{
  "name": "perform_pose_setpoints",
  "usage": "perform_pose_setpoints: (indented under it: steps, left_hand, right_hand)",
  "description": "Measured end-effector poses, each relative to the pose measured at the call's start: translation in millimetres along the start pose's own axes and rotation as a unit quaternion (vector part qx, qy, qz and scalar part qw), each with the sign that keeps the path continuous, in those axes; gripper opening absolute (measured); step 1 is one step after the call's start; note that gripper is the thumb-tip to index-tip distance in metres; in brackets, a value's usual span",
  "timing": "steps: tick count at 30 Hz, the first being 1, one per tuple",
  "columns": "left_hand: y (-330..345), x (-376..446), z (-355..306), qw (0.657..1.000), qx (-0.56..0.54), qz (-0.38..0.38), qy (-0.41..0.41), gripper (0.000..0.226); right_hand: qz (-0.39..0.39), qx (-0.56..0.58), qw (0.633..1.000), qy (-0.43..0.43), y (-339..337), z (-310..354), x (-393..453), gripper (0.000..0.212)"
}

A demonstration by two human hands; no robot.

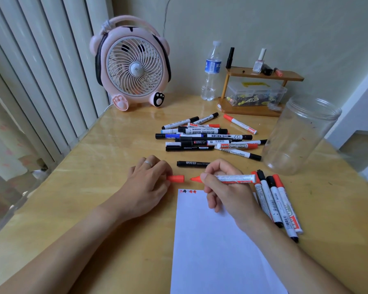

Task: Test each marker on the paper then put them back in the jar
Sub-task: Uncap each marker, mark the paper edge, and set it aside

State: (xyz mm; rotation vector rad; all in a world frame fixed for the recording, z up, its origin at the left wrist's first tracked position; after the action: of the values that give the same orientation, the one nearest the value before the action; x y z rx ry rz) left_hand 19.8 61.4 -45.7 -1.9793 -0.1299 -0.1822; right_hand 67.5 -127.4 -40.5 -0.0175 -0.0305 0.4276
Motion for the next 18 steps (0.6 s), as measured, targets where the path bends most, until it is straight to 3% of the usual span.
perform_pose_setpoints:
  steps: [6,15,18]
  left_hand:
    - [-0.3,-0.6,-8.8,0.999,-0.04,-0.019,0.02,0.01]
    - [-3.5,-3.9,-27.7,0.989,-0.095,-0.029,0.107,0.01]
    - [-6.6,-2.4,-25.9,0.988,-0.098,-0.052,0.108,0.011]
  right_hand:
    - [0.012,0.015,0.999,-0.048,-1.0,9.2,-1.0,0.012]
    - [0.088,0.043,0.994,-0.038,15.7,8.9,-4.0,0.006]
    - [0.101,0.127,0.987,0.01,15.1,5.3,-5.7,0.041]
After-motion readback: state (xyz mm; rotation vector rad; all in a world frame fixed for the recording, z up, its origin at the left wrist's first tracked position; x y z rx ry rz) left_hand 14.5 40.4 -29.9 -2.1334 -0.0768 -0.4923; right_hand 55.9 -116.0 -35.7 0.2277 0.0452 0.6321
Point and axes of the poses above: each hand's wrist, its own x-axis towards the middle knuckle, its own y-axis out of the palm, z = x × y, the point moved 9 cm from there along x, towards the middle knuckle, and after that the axes turned 5 degrees about x, right-handed, at the moved point
